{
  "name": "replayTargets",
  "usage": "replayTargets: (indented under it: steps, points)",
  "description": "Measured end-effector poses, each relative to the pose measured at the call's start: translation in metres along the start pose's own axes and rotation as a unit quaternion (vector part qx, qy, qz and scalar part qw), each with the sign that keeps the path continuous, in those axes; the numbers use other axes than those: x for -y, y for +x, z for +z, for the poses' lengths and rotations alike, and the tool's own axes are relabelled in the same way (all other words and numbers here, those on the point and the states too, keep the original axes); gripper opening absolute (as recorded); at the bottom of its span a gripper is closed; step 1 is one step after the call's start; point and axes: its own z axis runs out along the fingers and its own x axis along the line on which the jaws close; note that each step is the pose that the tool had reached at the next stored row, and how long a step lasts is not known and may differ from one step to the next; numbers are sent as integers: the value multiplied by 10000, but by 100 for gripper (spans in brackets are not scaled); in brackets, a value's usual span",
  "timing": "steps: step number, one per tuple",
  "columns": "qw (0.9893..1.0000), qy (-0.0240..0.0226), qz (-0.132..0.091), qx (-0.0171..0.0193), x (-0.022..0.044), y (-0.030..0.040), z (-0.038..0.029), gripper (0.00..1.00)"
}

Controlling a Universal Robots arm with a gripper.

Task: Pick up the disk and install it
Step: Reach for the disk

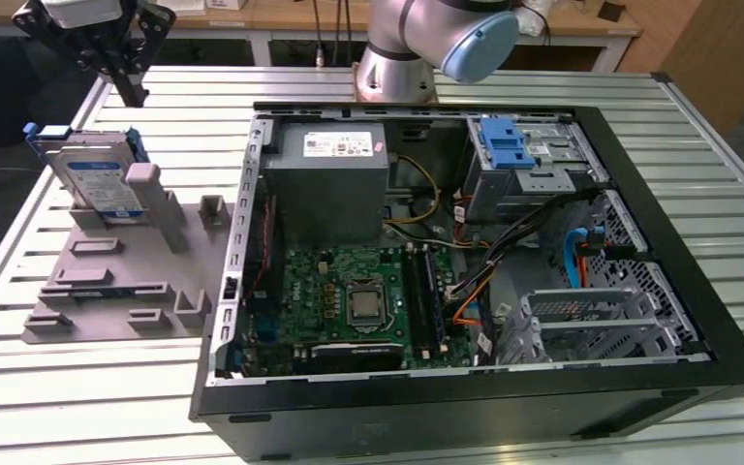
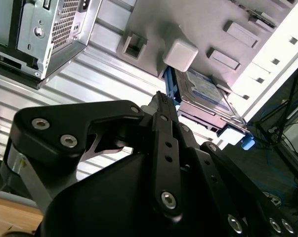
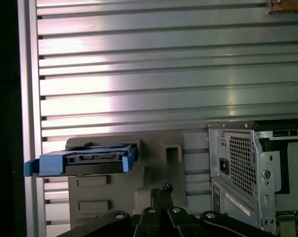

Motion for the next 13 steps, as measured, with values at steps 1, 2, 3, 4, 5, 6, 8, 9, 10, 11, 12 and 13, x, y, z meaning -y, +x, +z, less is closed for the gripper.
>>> replayTargets:
  steps: [1,2,3,4,5,6,8,9,10,11,12,13]
  points:
    - [10000,1,0,0,0,15,5,11]
    - [10000,1,0,0,1,28,10,11]
    - [10000,2,0,0,3,45,15,11]
    - [10000,2,1,0,4,62,19,11]
    - [10000,2,1,0,5,77,24,11]
    - [10000,3,0,0,7,93,28,11]
    - [10000,3,0,0,9,119,37,11]
    - [10000,3,0,0,10,127,40,11]
    - [10000,3,0,0,11,135,43,11]
    - [10000,3,0,-1,11,139,44,11]
    - [10000,3,0,0,11,142,46,11]
    - [10000,3,0,-1,12,145,47,11]
